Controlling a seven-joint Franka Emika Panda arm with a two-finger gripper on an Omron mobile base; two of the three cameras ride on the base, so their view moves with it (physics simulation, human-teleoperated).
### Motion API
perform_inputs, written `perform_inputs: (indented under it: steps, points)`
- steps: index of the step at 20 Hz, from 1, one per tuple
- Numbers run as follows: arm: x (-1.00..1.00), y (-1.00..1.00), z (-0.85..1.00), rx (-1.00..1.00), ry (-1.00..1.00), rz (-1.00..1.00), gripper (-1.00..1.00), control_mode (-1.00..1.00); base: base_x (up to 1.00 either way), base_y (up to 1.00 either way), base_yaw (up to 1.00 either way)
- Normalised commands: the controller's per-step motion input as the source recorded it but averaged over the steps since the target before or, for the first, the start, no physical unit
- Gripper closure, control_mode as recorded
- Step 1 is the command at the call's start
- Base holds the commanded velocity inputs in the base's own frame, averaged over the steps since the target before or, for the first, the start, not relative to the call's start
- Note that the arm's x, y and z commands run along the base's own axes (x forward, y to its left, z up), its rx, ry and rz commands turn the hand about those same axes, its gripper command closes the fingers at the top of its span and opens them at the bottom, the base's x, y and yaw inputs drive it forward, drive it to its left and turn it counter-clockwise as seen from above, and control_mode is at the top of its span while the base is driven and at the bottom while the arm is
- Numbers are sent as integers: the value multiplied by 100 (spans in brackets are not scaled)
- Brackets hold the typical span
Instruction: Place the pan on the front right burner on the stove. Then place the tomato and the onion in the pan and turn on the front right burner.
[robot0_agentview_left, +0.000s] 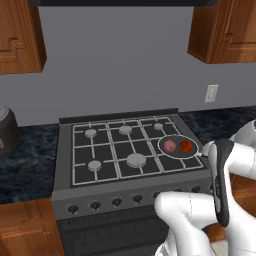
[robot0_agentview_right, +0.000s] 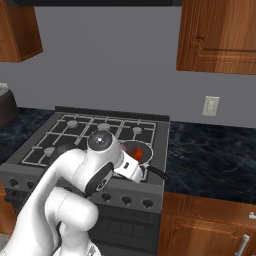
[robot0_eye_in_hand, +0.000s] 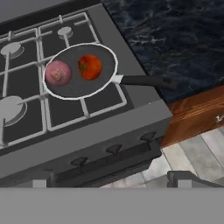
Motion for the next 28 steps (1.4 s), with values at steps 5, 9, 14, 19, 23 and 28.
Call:
perform_inputs:
  steps: [5,9,14,19,23,28]
  points:
    - [-32,-9,-10,0,-3,7,-100,-100,0,0,0]
    - [-17,-15,-8,0,-1,6,-100,-100,0,0,0]
    - [-14,-17,-6,0,-2,7,-100,-100,0,0,0]
    - [-10,-15,-11,0,-5,8,-100,-100,0,0,0]
    - [-8,-20,-16,0,-8,10,-100,-100,0,0,0]
    - [-13,-32,-22,0,-11,11,-100,-100,0,0,0]
